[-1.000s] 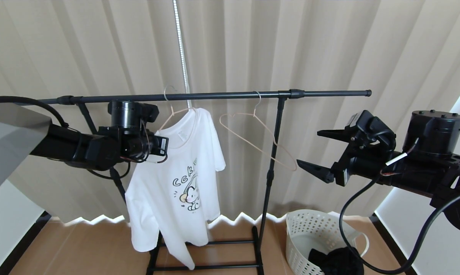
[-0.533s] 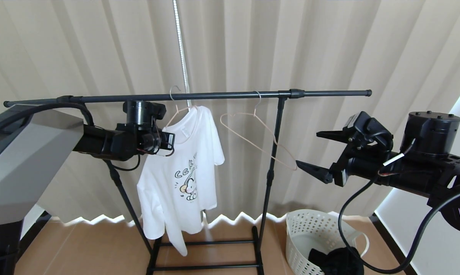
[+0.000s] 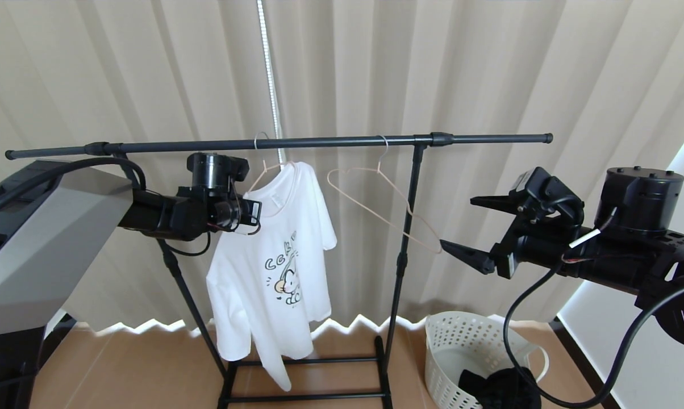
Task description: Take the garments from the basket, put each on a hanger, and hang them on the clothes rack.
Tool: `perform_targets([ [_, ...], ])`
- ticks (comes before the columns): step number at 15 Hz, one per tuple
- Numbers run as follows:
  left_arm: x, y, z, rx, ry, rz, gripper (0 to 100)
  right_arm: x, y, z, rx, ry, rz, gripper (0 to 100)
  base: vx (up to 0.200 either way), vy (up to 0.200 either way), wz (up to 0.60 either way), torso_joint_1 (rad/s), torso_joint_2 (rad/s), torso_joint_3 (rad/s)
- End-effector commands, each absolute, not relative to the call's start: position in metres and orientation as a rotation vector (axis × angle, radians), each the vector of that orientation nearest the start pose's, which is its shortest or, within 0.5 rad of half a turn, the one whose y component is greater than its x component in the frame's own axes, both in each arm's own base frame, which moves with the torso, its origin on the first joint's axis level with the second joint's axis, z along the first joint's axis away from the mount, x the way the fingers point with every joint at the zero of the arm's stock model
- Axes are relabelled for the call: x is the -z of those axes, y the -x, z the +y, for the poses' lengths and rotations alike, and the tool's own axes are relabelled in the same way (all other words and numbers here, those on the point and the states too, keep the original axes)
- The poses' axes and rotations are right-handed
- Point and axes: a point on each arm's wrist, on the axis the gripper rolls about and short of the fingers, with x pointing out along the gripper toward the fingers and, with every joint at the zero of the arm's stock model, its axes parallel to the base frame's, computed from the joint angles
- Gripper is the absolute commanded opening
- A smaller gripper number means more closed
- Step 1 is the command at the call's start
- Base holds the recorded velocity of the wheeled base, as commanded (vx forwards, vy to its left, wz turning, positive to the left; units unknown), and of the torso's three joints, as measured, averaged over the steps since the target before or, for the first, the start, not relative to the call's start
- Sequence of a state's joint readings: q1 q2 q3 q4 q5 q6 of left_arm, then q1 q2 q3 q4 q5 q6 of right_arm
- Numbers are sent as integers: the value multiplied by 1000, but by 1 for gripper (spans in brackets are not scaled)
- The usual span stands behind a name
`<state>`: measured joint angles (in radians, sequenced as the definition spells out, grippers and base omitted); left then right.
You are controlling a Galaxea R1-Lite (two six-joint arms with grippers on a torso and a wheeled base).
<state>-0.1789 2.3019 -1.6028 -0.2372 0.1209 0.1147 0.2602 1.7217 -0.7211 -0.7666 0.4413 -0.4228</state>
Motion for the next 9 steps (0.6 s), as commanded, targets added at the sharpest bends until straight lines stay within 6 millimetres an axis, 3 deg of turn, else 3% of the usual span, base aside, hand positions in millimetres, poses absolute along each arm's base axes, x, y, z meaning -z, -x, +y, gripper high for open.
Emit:
perform_targets([
  [1, -125, -466, -83, 85, -182, 450, 0, -168, -288, 87, -738, 383, 84, 100, 0, 0, 0, 0, 0, 0],
  [2, -123, -466, -82, 85, -182, 455, 0, -168, -288, 87, -738, 383, 84, 100, 0, 0, 0, 0, 0, 0],
  [3, -124, -466, -82, 85, -180, 452, 100, -167, -288, 87, -738, 382, 85, 100, 0, 0, 0, 0, 0, 0],
  [7, -126, -460, -78, 79, -180, 466, 100, -168, -288, 87, -738, 383, 84, 100, 0, 0, 0, 0, 0, 0],
  [9, -147, -436, -71, 72, -174, 457, 100, -169, -285, 86, -737, 383, 79, 100, 0, 0, 0, 0, 0, 0],
])
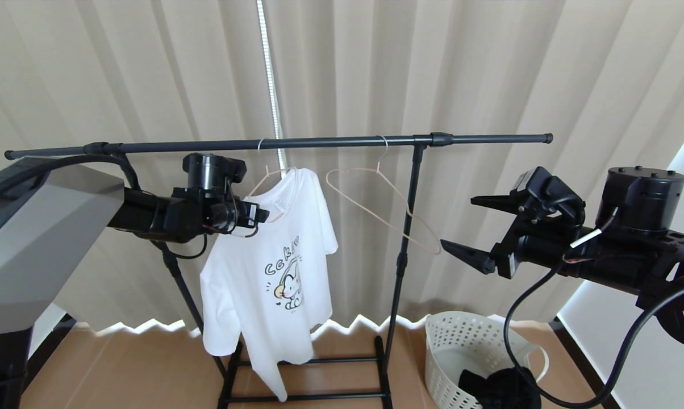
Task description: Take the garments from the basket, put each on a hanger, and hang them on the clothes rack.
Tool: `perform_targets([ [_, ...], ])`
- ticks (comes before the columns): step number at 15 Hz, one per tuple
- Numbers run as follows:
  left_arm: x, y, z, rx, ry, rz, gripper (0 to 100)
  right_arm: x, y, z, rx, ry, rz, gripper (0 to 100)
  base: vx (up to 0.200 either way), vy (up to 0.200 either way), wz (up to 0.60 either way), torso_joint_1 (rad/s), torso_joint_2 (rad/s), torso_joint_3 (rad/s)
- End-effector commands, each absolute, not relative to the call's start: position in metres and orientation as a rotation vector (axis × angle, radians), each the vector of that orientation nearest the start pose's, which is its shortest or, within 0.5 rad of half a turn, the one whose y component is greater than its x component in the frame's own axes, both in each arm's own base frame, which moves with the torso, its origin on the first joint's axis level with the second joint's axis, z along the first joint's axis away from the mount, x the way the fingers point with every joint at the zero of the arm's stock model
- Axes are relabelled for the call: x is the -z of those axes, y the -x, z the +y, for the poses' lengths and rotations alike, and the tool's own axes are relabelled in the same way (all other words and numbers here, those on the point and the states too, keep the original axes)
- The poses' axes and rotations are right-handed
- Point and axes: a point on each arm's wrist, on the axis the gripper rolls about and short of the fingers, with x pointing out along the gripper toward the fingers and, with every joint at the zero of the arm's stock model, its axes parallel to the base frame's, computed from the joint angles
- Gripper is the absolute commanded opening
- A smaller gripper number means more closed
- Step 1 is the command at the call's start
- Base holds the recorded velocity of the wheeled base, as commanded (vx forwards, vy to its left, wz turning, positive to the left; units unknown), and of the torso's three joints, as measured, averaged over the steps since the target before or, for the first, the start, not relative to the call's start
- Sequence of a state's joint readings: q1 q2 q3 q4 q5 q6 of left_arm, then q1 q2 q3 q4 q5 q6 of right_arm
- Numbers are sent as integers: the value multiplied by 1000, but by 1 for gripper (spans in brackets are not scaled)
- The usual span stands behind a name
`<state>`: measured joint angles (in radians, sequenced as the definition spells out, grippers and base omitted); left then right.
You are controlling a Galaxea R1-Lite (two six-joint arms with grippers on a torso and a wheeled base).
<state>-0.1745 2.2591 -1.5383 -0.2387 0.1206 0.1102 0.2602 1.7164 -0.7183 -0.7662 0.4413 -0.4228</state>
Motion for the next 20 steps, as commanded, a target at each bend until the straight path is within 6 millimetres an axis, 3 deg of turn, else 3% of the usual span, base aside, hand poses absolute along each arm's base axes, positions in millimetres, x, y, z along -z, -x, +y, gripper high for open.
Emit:
perform_targets([
  [1, -158, -423, -69, 72, -171, 448, 100, -173, -283, 85, -735, 384, 67, 100, 0, 0, 0, 0, 0, 0],
  [2, -173, -399, -62, 65, -170, 444, 100, -176, -279, 85, -734, 385, 56, 100, 0, 0, 0, 0, 0, 0],
  [3, -178, -388, -58, 61, -170, 445, 100, -178, -278, 84, -733, 386, 50, 100, 0, 0, 0, 0, 0, 0],
  [5, -188, -349, -37, 26, -163, 462, 100, -185, -268, 82, -730, 387, 27, 100, 0, 0, 0, 0, 0, 0],
  [6, -188, -333, -30, 16, -159, 473, 100, -188, -265, 81, -729, 388, 19, 100, 0, 0, 0, 0, 0, 0],
  [9, -179, -258, -15, 41, -149, 527, 100, -203, -242, 75, -700, 390, -32, 100, 0, 0, 0, 0, 0, 0],
  [11, -176, -223, -13, 64, -142, 511, 100, -215, -222, 67, -597, 318, -36, 100, 0, 0, 0, 0, 0, 0],
  [12, -170, -196, -13, 86, -142, 483, 100, -218, -208, 62, -524, 216, -14, 100, 0, 0, 0, 0, 0, 0],
  [14, -157, -158, -12, 119, -141, 465, 100, -204, -174, 51, -462, 185, 24, 100, 0, 0, 0, 0, 0, 0],
  [16, -148, -141, -11, 139, -137, 466, 100, -184, -153, 45, -435, 189, 82, 100, 0, 0, 0, 0, 0, 0],
  [17, -137, -122, -10, 141, -136, 480, 100, -160, -125, 37, -426, 191, 133, 100, 0, 0, 0, 0, 0, 0],
  [18, -130, -112, -9, 141, -136, 486, 100, -148, -111, 33, -428, 192, 153, 100, 0, 0, 0, 0, 0, 0],
  [20, -118, -95, -8, 137, -127, 495, 100, -127, -92, 28, -431, 192, 201, 100, 0, 0, 0, 0, 0, 0],
])
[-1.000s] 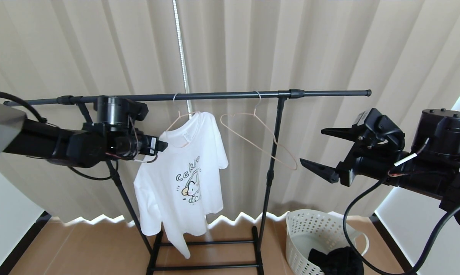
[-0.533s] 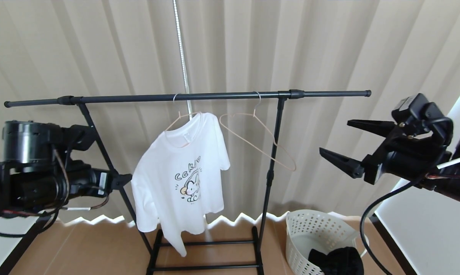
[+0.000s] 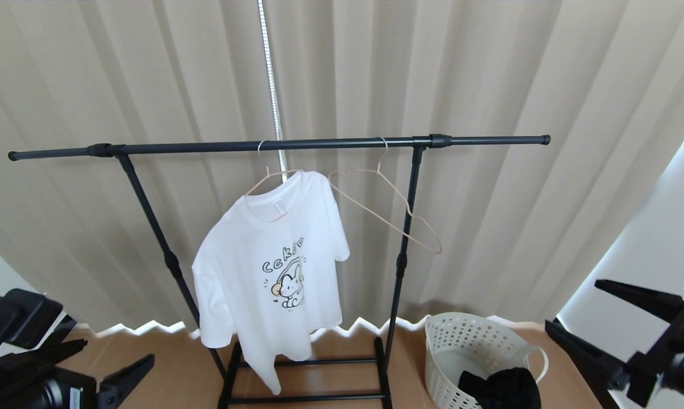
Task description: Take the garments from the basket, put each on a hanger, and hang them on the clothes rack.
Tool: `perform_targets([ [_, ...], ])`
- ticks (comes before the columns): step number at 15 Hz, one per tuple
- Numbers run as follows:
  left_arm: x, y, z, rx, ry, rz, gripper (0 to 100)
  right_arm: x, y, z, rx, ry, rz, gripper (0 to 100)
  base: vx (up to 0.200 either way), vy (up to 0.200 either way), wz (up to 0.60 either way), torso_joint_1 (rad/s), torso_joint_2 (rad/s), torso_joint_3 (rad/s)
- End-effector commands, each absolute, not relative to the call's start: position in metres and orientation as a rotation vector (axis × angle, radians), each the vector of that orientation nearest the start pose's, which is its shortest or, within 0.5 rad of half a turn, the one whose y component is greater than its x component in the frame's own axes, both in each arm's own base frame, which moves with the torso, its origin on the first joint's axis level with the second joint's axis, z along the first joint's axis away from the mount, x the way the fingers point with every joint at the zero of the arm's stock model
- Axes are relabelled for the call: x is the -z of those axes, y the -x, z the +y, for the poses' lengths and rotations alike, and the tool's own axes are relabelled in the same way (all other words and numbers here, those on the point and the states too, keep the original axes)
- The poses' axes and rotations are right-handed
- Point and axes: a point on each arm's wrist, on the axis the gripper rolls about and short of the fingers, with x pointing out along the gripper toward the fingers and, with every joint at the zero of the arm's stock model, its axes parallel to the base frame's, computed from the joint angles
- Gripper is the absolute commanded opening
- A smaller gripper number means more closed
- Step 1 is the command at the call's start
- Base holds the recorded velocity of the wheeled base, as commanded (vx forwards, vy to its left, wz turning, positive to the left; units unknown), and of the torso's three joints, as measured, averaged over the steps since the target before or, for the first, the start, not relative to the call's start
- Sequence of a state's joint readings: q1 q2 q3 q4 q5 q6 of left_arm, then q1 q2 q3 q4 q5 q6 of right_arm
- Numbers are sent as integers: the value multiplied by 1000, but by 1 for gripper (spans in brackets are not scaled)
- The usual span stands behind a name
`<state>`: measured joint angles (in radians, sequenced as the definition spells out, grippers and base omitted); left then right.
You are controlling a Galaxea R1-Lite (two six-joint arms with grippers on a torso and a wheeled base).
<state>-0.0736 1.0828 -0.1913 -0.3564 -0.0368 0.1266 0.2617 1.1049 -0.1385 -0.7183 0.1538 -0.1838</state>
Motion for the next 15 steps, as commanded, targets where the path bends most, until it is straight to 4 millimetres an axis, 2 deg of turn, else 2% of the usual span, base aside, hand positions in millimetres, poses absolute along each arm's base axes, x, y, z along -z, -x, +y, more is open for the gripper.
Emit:
perform_targets([
  [1, -109, -85, -7, 141, -126, 508, 100, -121, -85, 26, -433, 191, 210, 100, 0, 0, 0, 0, 0, 0],
  [4, -95, -65, -6, 142, -123, 493, 100, -114, -60, 19, -432, 191, 236, 100, 0, 0, 0, 0, 0, 0],
  [5, -97, -56, -5, 142, -122, 445, 100, -104, -41, 14, -436, 194, 286, 100, 0, 0, 0, 0, 0, 0],
  [7, -91, -42, -5, 165, -102, 474, 100, -94, -22, 9, -428, 194, 288, 100, 0, 0, 0, 0, 0, 0],
  [8, -84, -24, -4, 195, -94, 459, 100, -84, -5, 4, -402, 195, 266, 100, 0, 0, 0, 0, 0, 0],
  [9, -78, -15, -4, 210, -87, 464, 100, -78, 2, 2, -379, 185, 262, 100, 0, 0, 0, 0, 0, 0],
  [13, -79, -10, -3, 203, -78, 411, 100, -78, 9, 0, -279, 126, 192, 100, 0, 0, 0, 0, 0, 0],
  [15, -80, -4, -3, 197, -80, 326, 100, -77, 14, -1, -235, 114, 129, 100, 0, 0, 0, 0, 0, 0],
])
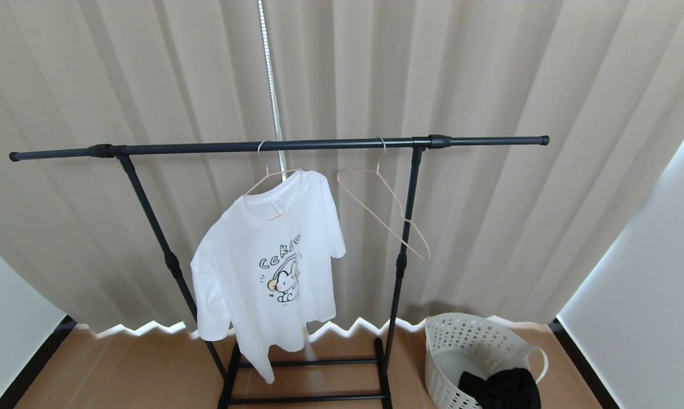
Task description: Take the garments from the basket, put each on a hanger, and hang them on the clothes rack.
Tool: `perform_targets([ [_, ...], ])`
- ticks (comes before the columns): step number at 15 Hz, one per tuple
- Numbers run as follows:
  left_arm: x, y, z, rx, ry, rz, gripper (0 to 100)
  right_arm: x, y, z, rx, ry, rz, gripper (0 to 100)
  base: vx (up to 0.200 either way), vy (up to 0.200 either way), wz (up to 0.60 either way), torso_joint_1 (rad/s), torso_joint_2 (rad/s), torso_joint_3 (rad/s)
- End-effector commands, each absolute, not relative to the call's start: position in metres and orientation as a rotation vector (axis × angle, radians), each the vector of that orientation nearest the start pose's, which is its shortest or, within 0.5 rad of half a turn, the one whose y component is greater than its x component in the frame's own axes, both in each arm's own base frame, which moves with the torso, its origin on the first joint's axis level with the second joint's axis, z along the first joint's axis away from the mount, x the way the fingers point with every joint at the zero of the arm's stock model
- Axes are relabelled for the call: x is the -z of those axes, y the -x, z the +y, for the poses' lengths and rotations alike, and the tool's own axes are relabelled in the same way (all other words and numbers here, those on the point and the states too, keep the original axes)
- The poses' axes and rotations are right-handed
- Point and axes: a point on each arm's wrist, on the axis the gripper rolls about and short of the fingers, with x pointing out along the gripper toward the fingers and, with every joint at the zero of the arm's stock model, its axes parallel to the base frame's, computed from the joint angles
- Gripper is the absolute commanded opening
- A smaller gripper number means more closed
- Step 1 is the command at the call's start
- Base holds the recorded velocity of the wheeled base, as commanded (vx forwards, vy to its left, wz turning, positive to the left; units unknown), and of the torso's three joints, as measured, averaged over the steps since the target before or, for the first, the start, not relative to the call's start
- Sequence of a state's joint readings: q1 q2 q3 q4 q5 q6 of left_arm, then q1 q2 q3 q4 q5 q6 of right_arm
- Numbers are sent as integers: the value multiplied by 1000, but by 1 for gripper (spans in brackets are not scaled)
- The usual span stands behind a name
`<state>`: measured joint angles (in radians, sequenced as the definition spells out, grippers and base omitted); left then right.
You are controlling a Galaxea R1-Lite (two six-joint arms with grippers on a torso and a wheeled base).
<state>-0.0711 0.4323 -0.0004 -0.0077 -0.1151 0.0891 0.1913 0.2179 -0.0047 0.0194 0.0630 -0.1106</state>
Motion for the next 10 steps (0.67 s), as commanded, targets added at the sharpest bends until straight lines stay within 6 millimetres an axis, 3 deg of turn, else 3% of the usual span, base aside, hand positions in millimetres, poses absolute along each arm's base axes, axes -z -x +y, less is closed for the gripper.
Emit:
perform_targets([
  [1, -80, -2, -3, 198, -81, 300, 100, -77, 15, -1, -227, 106, 113, 100, 0, 0, 0, 0, 0, 0],
  [10, -77, 23, -2, 116, -91, -11, 100, -75, 23, 1, -66, 55, 10, 100, 0, 0, 0, 0, 0, 0],
])
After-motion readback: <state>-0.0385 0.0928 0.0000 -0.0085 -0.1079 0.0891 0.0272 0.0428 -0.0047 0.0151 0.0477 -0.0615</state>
